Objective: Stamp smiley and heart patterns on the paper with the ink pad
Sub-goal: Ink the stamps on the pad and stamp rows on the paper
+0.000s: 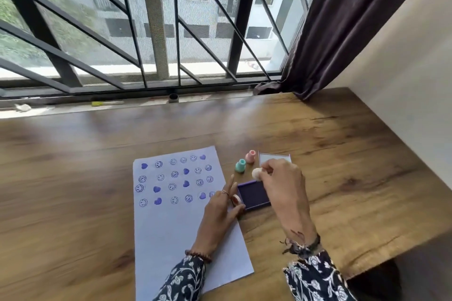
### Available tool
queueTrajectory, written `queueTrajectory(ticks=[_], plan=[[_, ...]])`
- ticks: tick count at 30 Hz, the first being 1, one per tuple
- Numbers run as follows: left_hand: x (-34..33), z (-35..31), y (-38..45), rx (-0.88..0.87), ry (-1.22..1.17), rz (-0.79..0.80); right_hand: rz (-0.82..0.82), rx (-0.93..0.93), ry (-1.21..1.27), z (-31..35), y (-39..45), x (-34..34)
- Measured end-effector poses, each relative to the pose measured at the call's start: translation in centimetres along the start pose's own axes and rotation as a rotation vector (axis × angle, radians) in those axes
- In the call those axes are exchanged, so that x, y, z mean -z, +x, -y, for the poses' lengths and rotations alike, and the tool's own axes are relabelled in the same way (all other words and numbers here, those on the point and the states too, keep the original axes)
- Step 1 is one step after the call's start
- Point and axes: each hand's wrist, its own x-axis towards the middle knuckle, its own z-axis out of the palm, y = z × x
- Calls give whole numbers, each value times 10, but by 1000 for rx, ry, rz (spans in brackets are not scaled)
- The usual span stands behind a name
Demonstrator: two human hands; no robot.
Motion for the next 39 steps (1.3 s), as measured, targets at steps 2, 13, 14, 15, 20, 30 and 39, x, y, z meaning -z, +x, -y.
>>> queueTrajectory(ticks=[2,13,14,15,20,30,39], plan=[[0,-1,0,-1,-4,4,1,6,-23,1,-1,-8],[-2,4,0,4,-2,0,166,-14,-35,-13,-3,-52],[-1,3,0,3,-3,0,169,-8,-45,-13,-4,-53],[-1,2,0,9,-10,-2,168,-2,-54,-14,-4,-53],[9,-9,-1,39,-83,42,147,-7,-72,-14,-6,-56],[101,21,-54,-14,163,-199,45,-52,142,-16,-19,-56],[143,50,-107,77,277,-174,154,-302,1109,58,-96,-115]])
